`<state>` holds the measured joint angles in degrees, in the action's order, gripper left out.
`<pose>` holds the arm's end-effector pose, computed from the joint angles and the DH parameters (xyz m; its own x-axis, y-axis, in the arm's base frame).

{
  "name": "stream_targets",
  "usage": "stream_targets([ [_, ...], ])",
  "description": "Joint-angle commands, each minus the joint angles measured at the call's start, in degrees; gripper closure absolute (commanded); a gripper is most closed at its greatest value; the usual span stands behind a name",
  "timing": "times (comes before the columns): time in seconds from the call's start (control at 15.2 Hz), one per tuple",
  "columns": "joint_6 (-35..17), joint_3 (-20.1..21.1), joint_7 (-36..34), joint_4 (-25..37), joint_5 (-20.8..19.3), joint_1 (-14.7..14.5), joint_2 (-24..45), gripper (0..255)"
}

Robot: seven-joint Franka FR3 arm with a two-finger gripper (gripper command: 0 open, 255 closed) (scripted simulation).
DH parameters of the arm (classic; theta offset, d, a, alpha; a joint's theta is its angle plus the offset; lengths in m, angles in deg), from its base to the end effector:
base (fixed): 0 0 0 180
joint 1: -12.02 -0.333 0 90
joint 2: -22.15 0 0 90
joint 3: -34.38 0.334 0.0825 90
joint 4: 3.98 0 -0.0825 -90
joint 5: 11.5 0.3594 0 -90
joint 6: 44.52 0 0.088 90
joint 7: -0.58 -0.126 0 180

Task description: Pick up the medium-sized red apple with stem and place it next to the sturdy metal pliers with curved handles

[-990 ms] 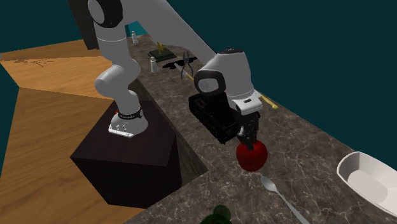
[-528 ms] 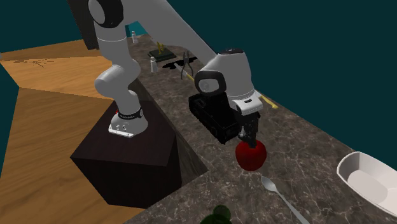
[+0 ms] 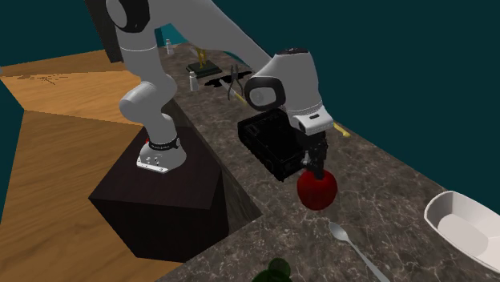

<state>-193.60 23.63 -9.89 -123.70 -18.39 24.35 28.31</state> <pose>0.5422 -0.2268 0.4323 0.8118 -0.4222 0.4033 -0.4783 -0.8770 0.0446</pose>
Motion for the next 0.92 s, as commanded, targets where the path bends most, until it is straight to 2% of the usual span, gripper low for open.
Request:
stream_targets([
  [0.0,1.6,0.0,0.1,0.8,0.0,-0.1,-0.8,255],
  [0.86,11.1,0.2,0.9,6.7,0.2,-0.3,-4.4,255],
])
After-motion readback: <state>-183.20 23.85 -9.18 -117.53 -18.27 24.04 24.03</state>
